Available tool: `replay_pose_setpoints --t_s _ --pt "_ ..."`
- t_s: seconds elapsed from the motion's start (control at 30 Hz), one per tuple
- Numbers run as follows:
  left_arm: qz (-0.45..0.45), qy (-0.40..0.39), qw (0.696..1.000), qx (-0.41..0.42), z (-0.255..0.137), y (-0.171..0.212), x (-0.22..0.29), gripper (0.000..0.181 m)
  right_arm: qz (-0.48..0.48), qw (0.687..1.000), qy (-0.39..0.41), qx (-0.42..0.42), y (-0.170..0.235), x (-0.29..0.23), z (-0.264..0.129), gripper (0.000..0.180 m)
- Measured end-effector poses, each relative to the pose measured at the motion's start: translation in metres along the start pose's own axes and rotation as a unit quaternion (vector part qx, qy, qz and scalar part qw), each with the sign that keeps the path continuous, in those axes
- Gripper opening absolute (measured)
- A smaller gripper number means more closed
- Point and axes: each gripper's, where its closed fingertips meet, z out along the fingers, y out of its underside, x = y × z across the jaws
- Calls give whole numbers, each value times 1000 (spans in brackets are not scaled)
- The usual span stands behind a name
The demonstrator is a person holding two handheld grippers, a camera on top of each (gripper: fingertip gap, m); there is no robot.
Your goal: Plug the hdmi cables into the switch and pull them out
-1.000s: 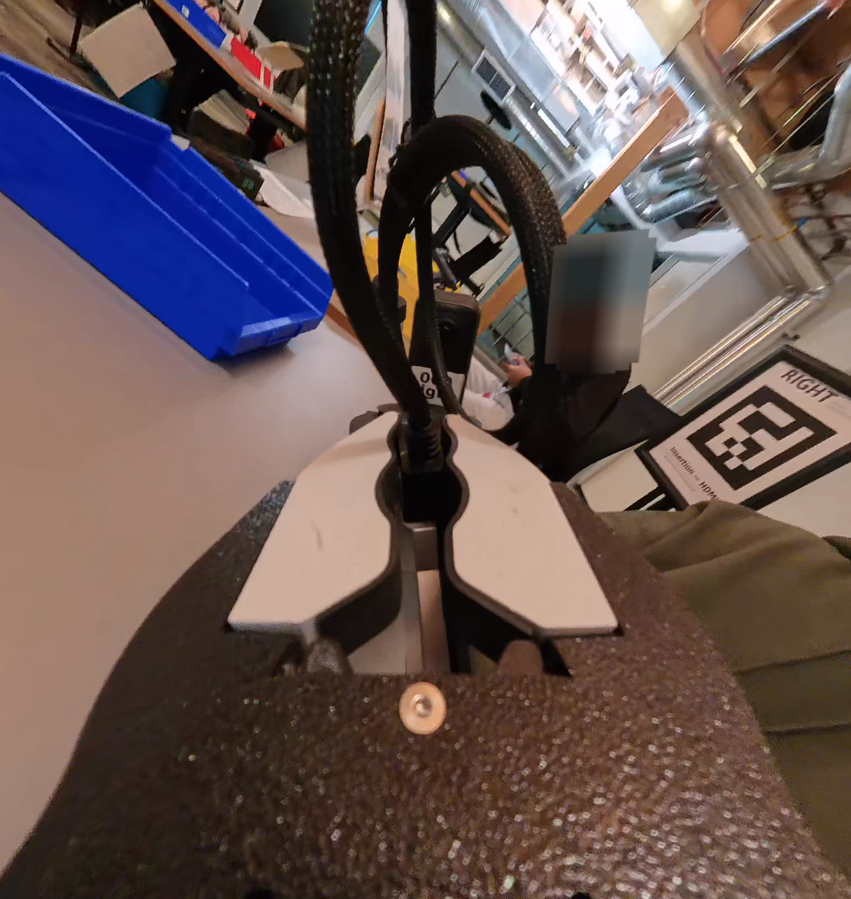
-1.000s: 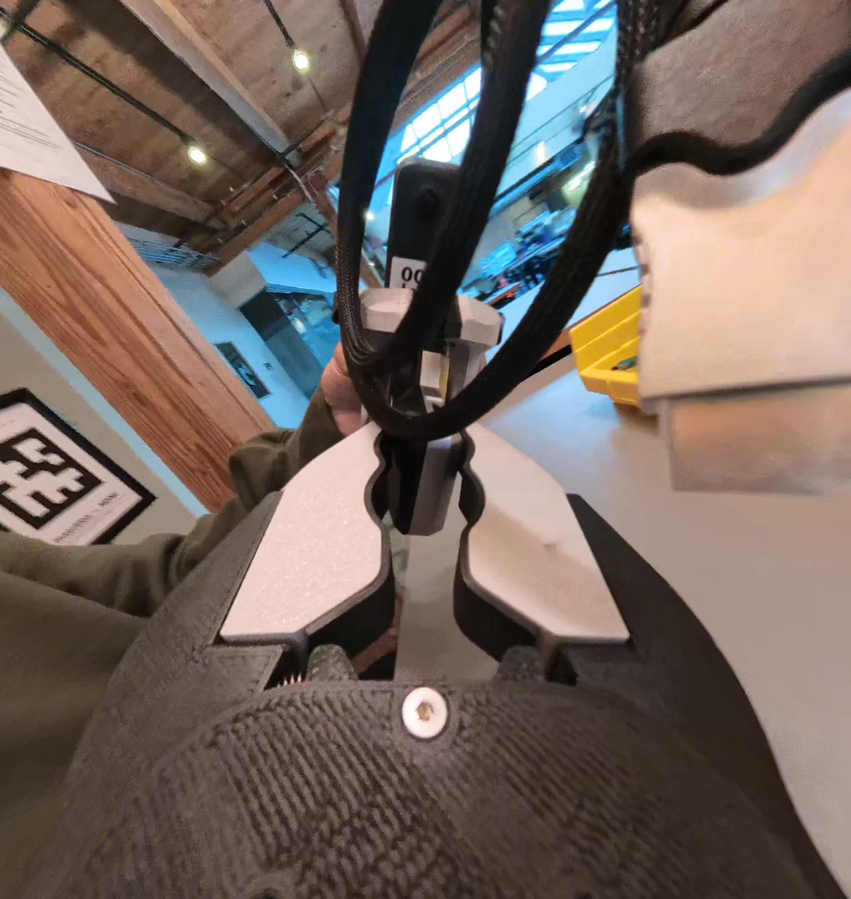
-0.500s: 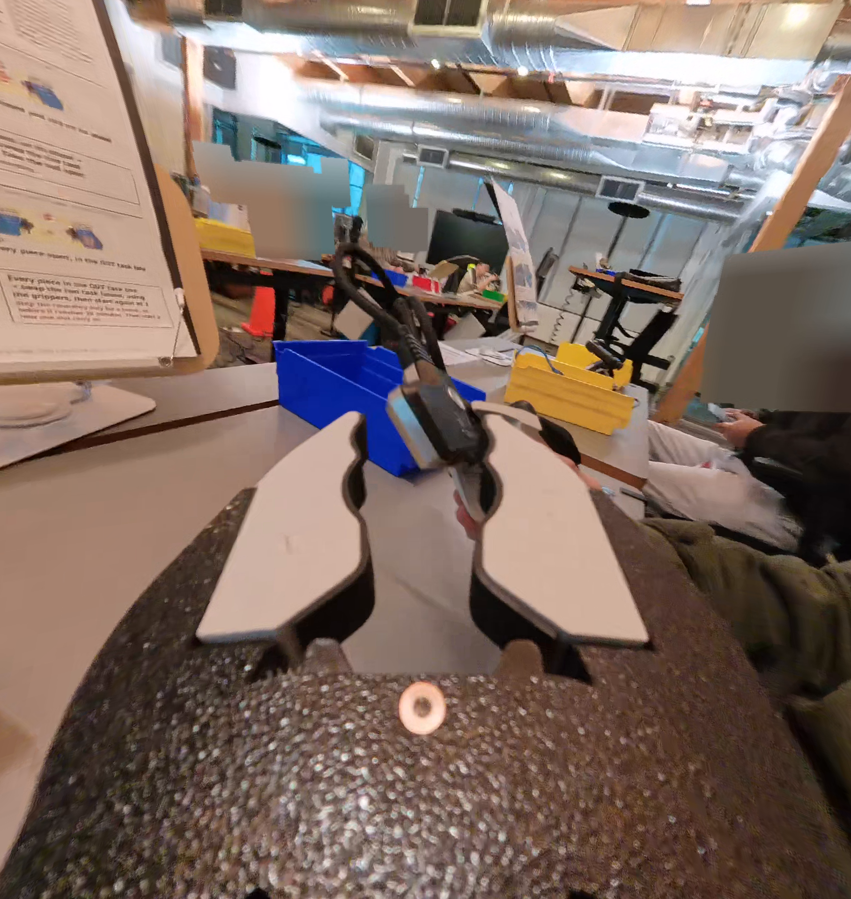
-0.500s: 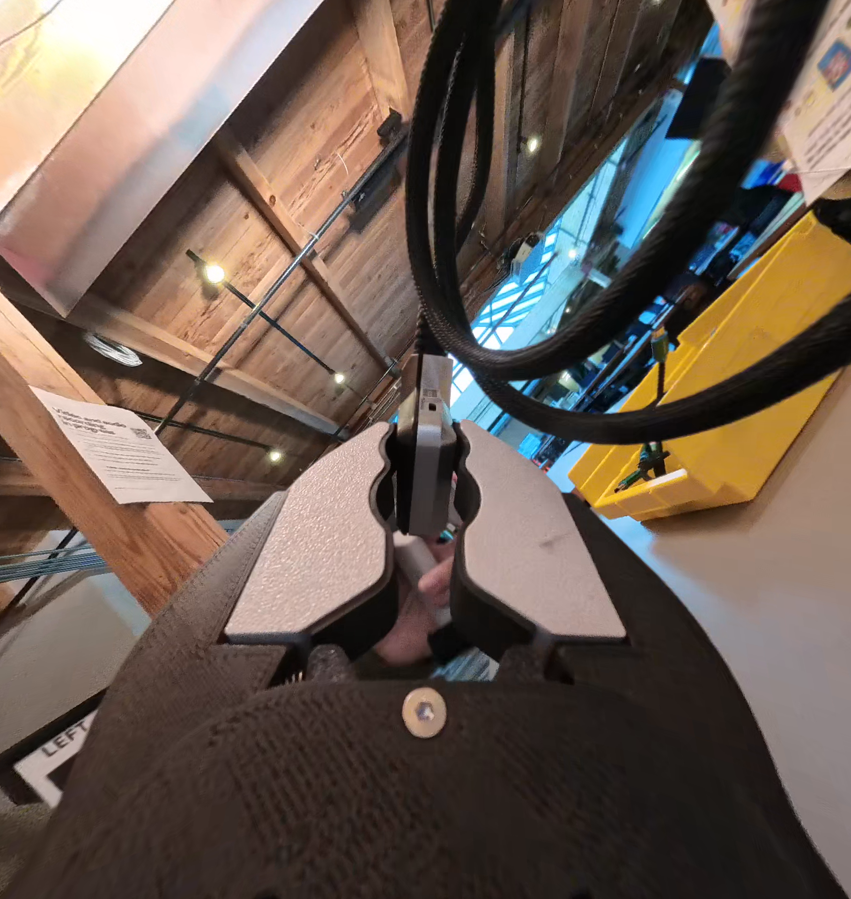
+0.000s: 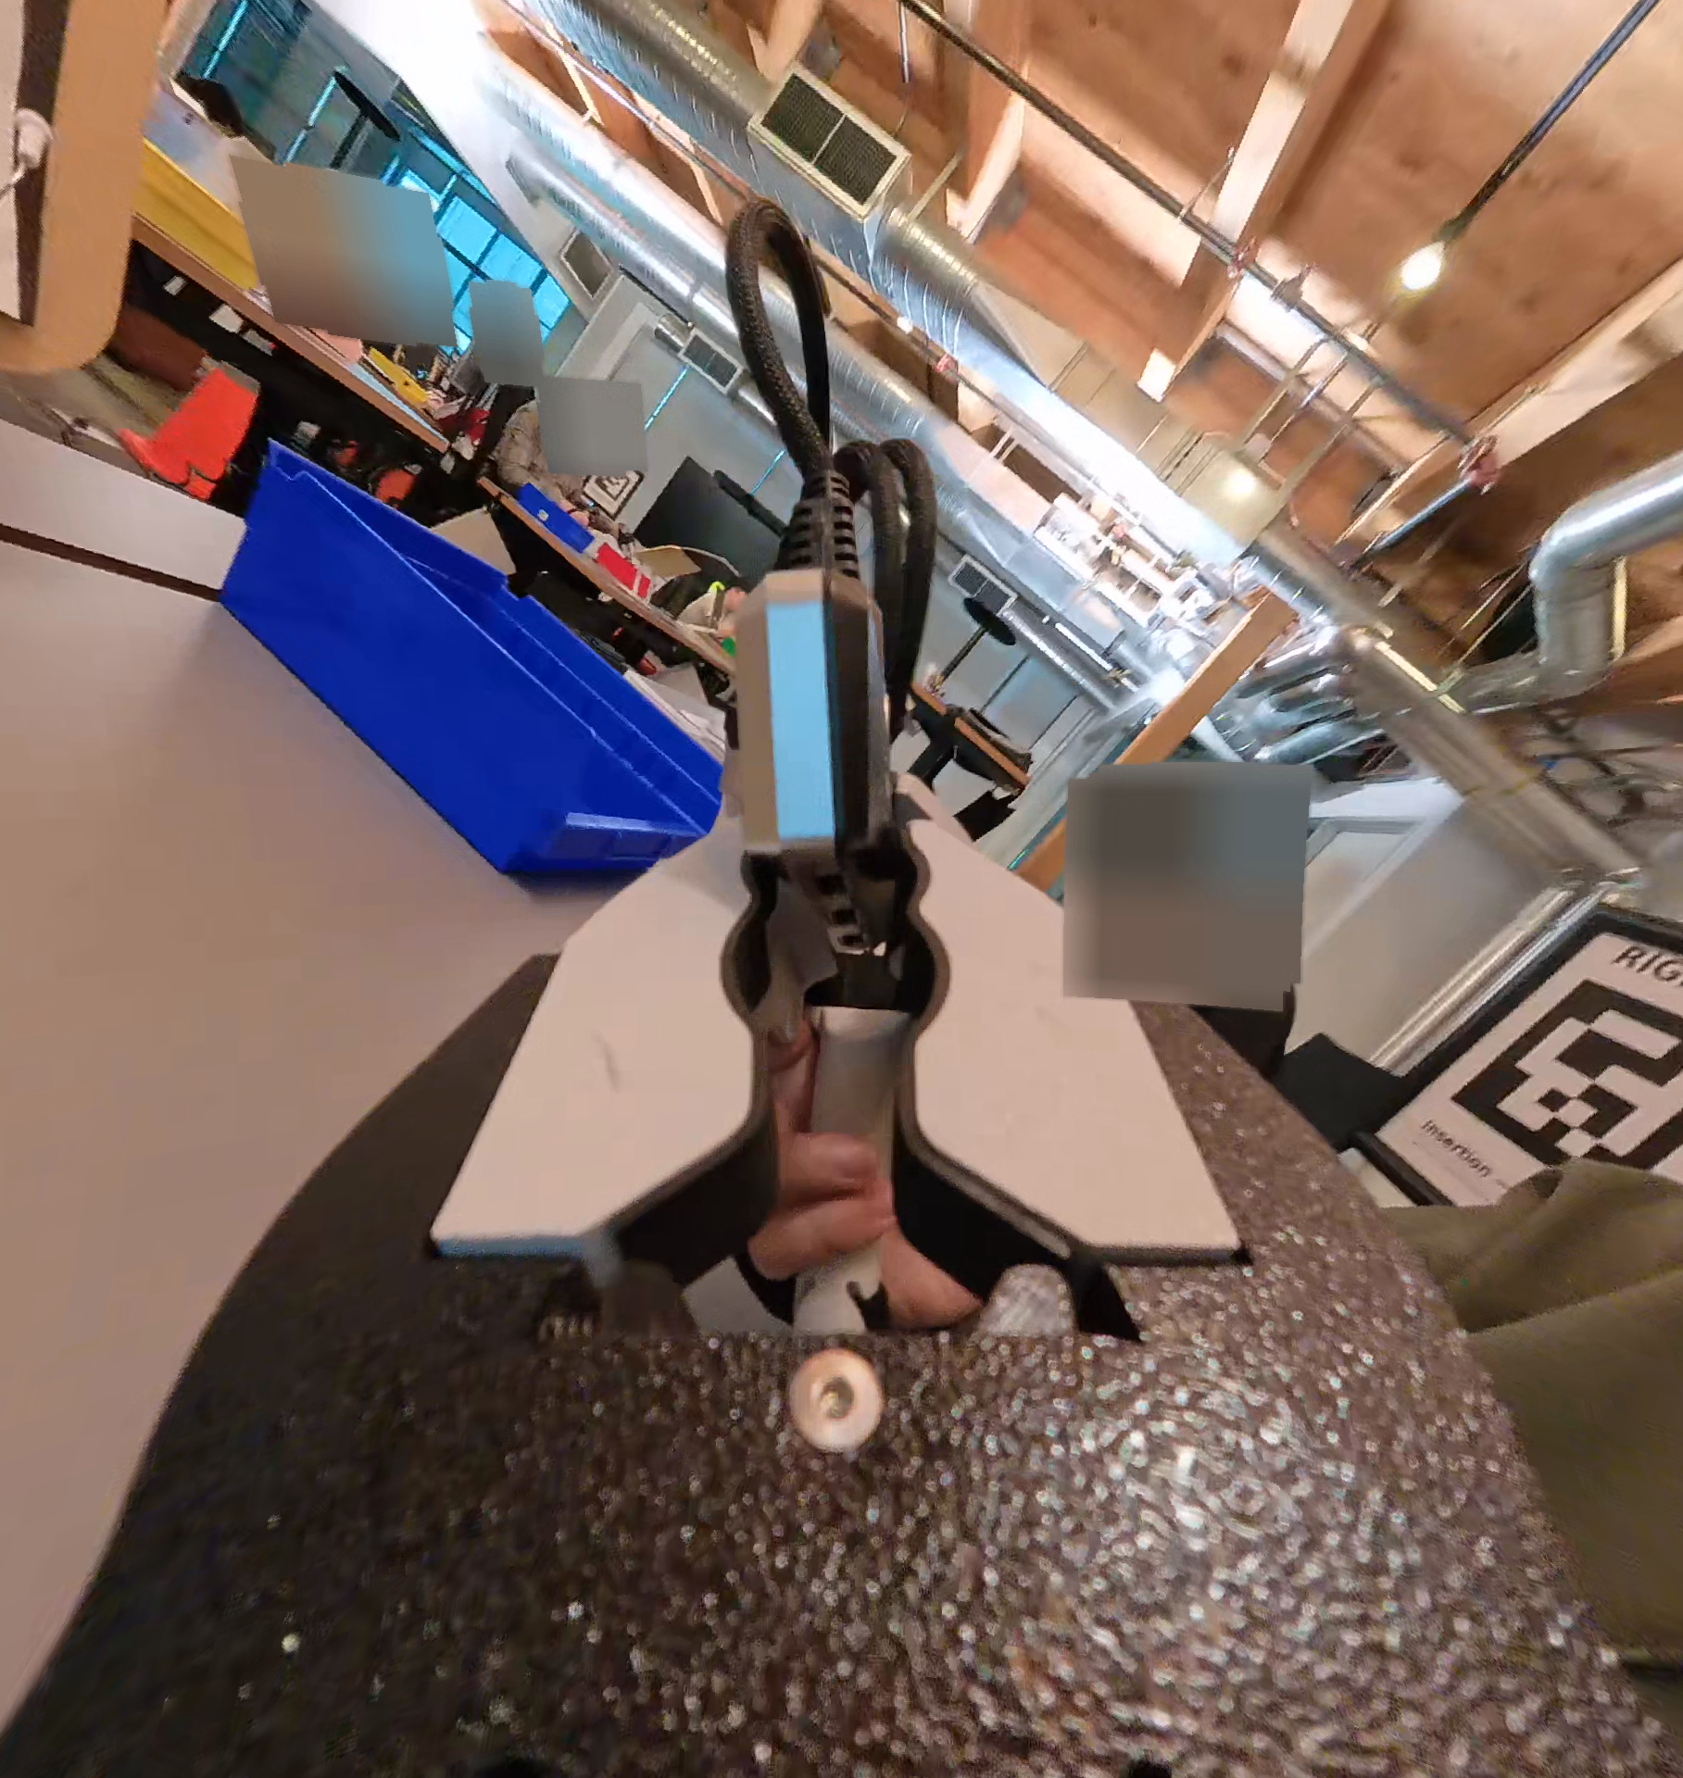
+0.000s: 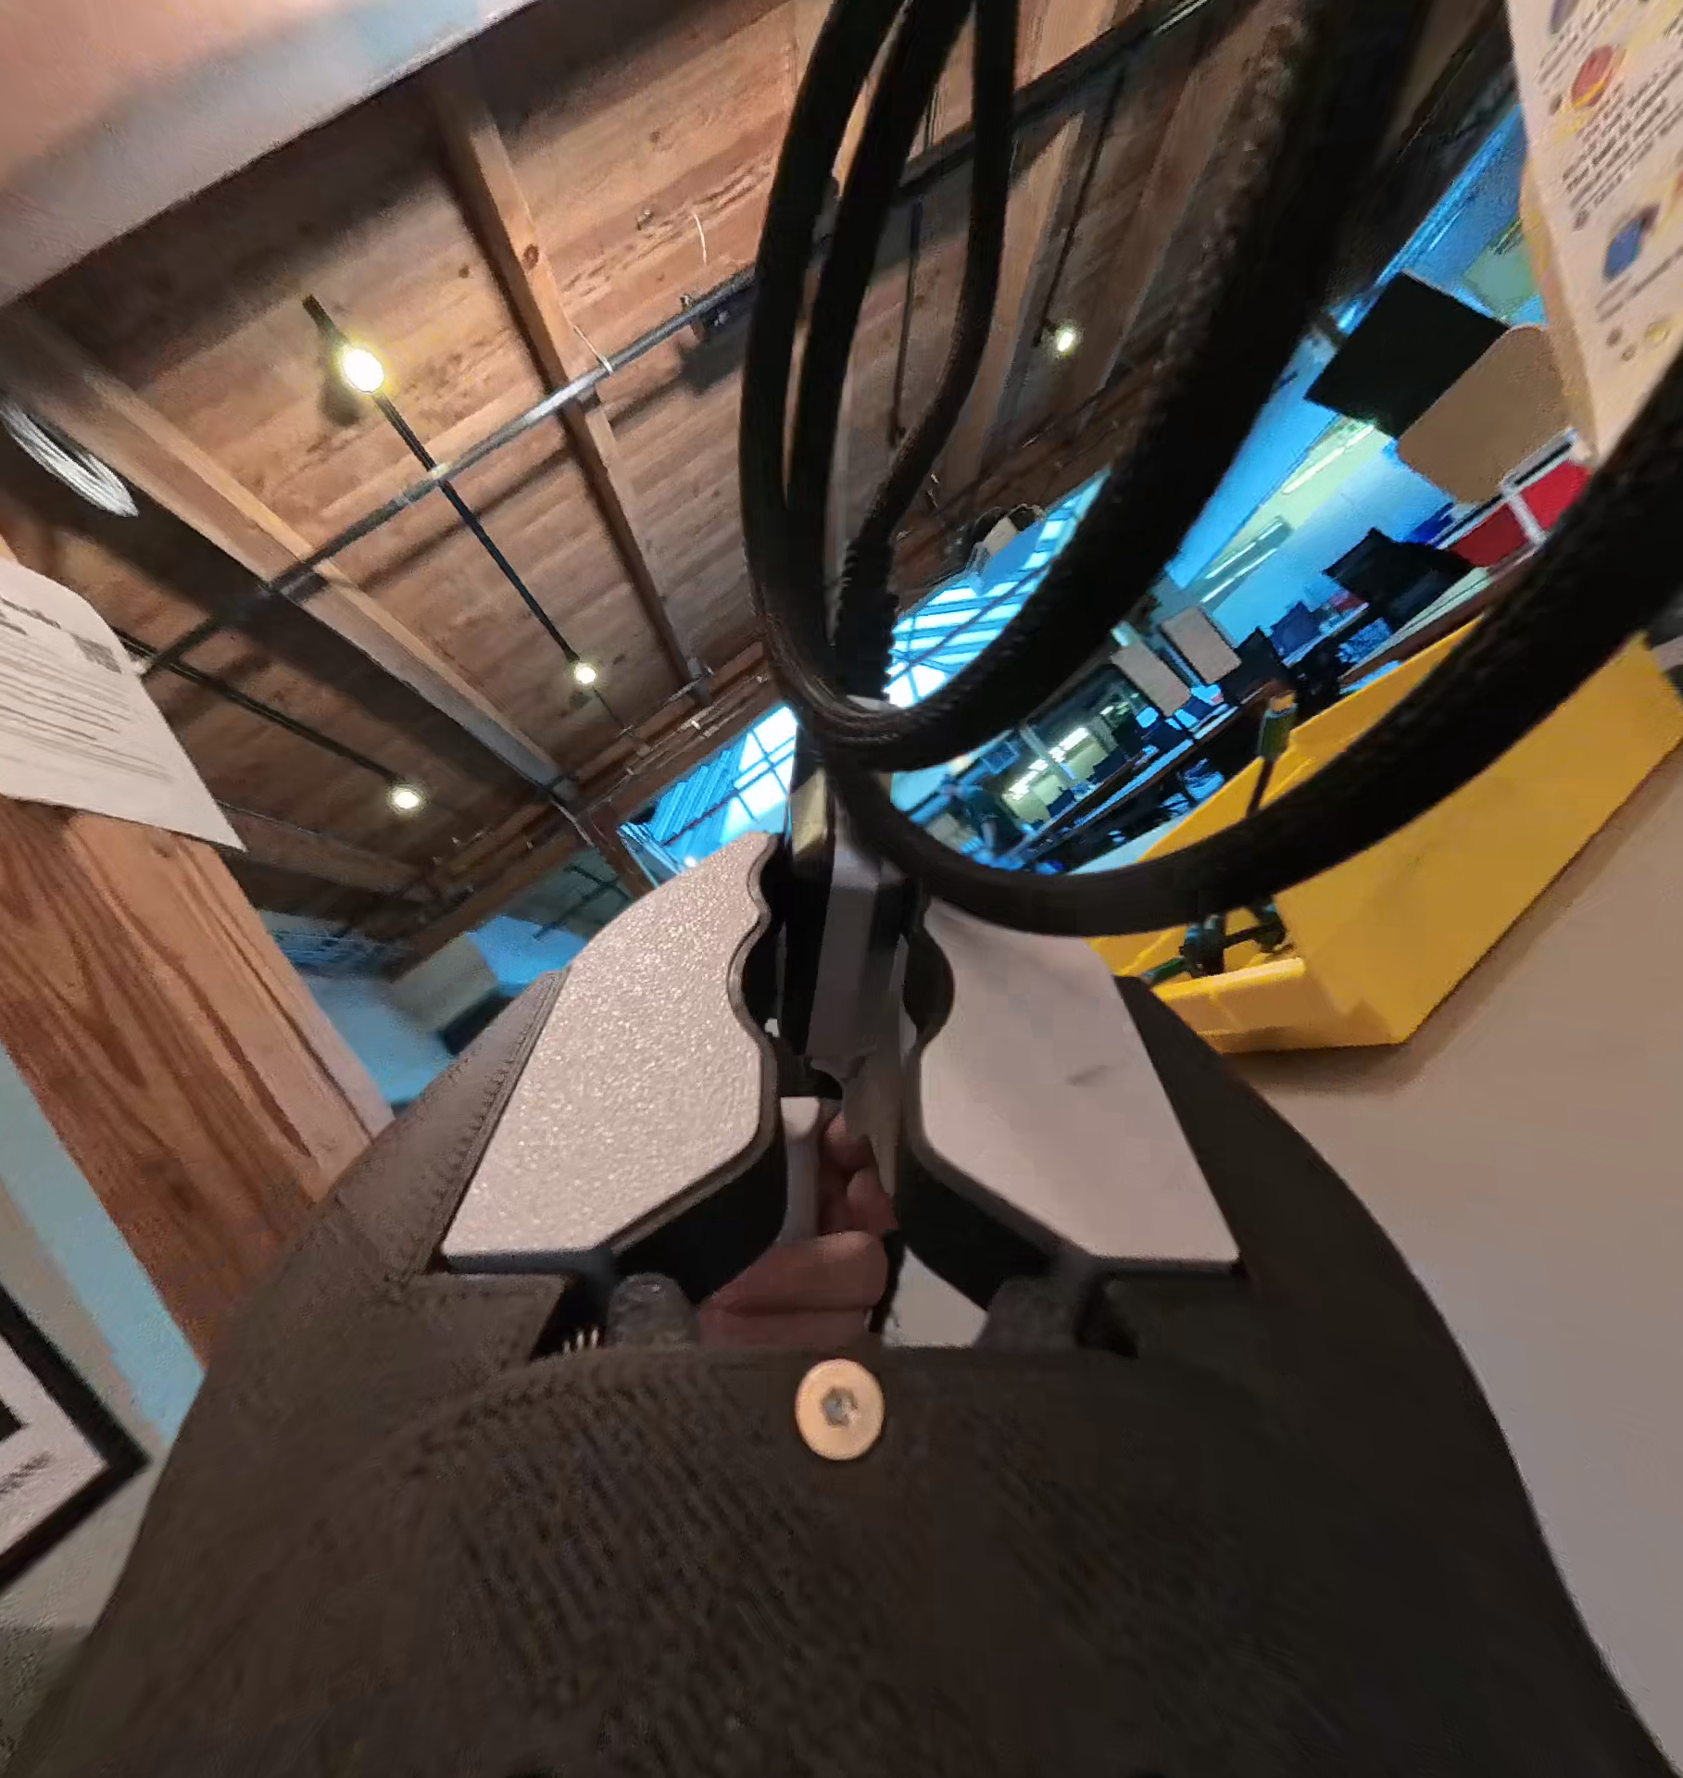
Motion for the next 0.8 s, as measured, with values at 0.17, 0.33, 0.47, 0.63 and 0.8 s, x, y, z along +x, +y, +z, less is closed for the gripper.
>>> replay_pose_setpoints --t_s 0.17,0.33,0.47,0.63,0.8 --pt "-24 28 999 26 -4 -5 2 20 -65 997 0 -44 8 -3 0 25" --pt "-42 18 998 39 -12 -10 -4 20 -205 963 47 -167 36 0 -9 49" --pt "-90 7 994 63 -27 -22 -18 20 -303 869 53 -389 84 -6 -52 57" --pt "-117 -4 993 -11 -39 -14 -27 20 -573 701 -19 -424 44 -55 -70 46" --pt "-118 31 986 -114 -39 9 -13 20 -650 664 -53 -366 -29 -57 -28 46"
